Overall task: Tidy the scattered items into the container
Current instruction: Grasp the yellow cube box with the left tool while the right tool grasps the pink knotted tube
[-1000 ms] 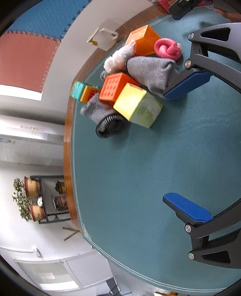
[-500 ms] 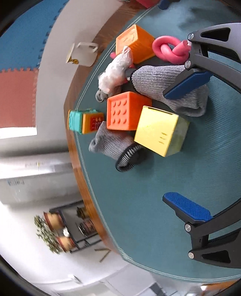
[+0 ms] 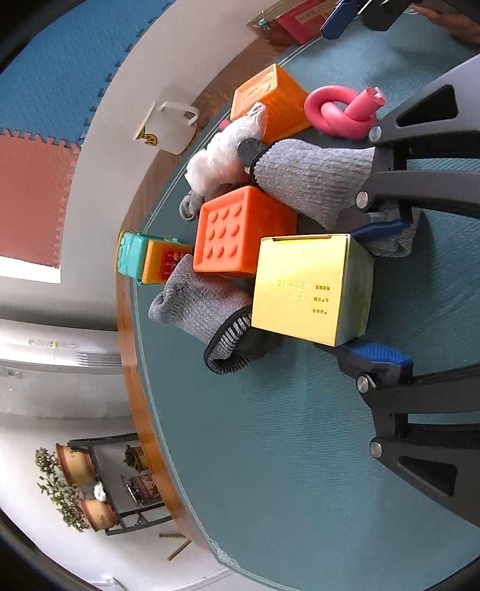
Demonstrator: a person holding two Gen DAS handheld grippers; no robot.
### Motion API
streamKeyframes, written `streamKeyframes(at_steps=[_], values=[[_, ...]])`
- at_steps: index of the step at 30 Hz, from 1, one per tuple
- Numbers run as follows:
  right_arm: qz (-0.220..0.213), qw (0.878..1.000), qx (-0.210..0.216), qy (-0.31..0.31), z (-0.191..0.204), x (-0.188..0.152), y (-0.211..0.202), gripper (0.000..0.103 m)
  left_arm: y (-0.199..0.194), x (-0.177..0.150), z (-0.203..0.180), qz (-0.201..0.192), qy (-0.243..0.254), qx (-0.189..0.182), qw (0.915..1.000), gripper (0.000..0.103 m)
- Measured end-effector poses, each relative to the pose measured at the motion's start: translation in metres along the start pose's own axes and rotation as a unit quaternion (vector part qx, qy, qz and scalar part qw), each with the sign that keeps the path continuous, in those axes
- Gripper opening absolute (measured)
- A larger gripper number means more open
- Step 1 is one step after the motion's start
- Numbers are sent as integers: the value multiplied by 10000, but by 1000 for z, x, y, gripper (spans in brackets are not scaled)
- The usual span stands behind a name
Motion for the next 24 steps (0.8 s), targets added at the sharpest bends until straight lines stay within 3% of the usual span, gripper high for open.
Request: streamKeyframes(at_steps=[2, 9, 12, 18, 20, 24], values=[[17, 10000, -86, 11, 1, 1, -1, 82, -12, 2, 1, -128, -30, -6, 9999, 47], [580, 9979, -268, 82, 15, 8, 11, 80, -49, 10, 12, -463, -195, -6, 9987, 47], [824, 9957, -391, 135, 14, 11, 33, 73, -56, 12, 21, -490, -416, -38, 9979, 47], [1122, 9923, -508, 156, 12, 14, 69, 52, -54, 14, 25, -464, -516, -77, 9976, 47], [1034, 9938, -415, 54, 15, 13, 66, 28, -50, 14, 23, -446, -481, -68, 9978, 47], [754, 9968, -263, -21, 17, 11, 51, 19, -44, 12, 17, -383, -428, -48, 9983, 47]])
Point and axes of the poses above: each gripper's, at about its wrist camera, not at the fingertips, and y roughly the way its jaws point, z to its left, x to its top, the point moved 1 cm from there along y, roughly the way its jaws point, and after that the axes turned 3 degrees about y, right-handed, at the moved point
